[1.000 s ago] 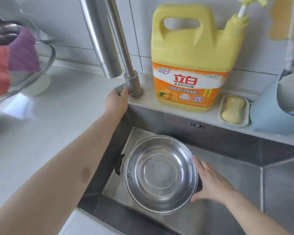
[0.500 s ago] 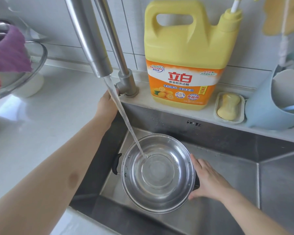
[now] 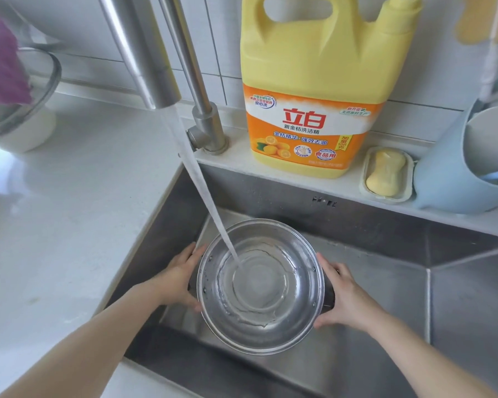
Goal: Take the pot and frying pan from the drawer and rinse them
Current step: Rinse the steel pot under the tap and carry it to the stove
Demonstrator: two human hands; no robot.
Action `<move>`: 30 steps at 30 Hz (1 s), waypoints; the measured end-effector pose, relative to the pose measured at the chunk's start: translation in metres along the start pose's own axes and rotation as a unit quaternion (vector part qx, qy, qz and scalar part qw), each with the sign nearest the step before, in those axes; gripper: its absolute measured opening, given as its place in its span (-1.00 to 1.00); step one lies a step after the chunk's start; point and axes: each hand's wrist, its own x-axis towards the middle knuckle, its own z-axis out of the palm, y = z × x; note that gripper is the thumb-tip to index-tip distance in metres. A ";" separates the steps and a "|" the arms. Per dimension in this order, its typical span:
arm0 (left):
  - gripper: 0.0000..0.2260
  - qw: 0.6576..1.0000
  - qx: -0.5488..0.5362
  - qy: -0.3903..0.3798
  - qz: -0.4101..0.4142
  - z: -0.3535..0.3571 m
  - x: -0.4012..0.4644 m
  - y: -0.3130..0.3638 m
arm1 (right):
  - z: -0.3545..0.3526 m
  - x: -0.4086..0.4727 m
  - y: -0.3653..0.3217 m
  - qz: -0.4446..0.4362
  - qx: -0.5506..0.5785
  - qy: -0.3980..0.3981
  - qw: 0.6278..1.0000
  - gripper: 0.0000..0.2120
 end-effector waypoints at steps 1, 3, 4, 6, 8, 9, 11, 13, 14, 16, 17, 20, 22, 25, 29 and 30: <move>0.30 1.000 -0.009 -0.015 0.002 -0.002 0.002 -0.001 | 0.001 0.001 0.001 0.001 0.016 -0.004 1.000 0.37; 0.31 0.999 -0.038 -0.033 0.005 -0.001 0.006 -0.003 | 0.003 0.002 0.002 0.004 0.046 -0.010 0.999 0.36; 0.31 0.998 -0.053 -0.036 0.006 0.000 0.007 -0.004 | 0.004 0.003 0.002 0.006 0.056 -0.012 0.998 0.35; 0.30 0.997 -0.067 -0.037 0.005 0.001 0.008 -0.004 | 0.005 0.003 0.002 0.009 0.068 -0.014 0.998 0.36; 0.29 0.996 -0.074 -0.042 0.006 0.002 0.007 -0.003 | 0.005 0.002 0.001 0.008 0.076 -0.016 0.997 0.38; 0.29 0.996 -0.076 -0.046 0.007 0.000 0.004 -0.002 | 0.003 0.002 0.000 0.007 0.077 -0.017 0.997 0.38; 0.27 0.995 -0.076 -0.060 0.006 -0.009 0.000 0.000 | -0.004 0.001 -0.002 0.012 0.079 -0.023 0.997 0.39; 0.26 0.995 -0.055 -0.084 0.003 -0.026 -0.010 0.007 | -0.015 -0.004 -0.006 0.016 0.083 -0.033 0.996 0.38; 0.26 0.995 -0.033 -0.095 0.001 -0.035 -0.018 0.013 | -0.022 -0.008 -0.008 0.014 0.084 -0.039 0.996 0.37; 0.22 0.995 0.017 -0.095 -0.003 -0.055 -0.035 0.027 | -0.031 -0.018 -0.013 0.008 0.089 -0.053 0.995 0.32; 0.17 0.996 0.040 -0.081 -0.004 -0.065 -0.047 0.035 | -0.035 -0.026 -0.016 0.006 0.098 -0.059 0.993 0.30; 0.05 0.995 0.087 -0.047 0.014 -0.095 -0.080 0.065 | -0.040 -0.048 -0.030 -0.009 0.137 -0.061 0.989 0.28; 0.04 0.993 0.101 -0.050 0.026 -0.115 -0.101 0.080 | -0.035 -0.063 -0.042 -0.024 0.175 -0.048 0.983 0.25; 0.10 0.992 0.117 0.014 0.047 -0.136 -0.126 0.080 | -0.025 -0.080 -0.064 -0.047 0.203 0.022 0.978 0.29; 0.21 0.992 0.066 0.085 0.072 -0.145 -0.151 0.058 | -0.039 -0.085 -0.086 -0.077 0.167 0.084 0.979 0.37; 0.23 0.991 0.043 0.100 0.075 -0.144 -0.153 0.054 | -0.051 -0.086 -0.093 -0.079 0.150 0.088 0.982 0.37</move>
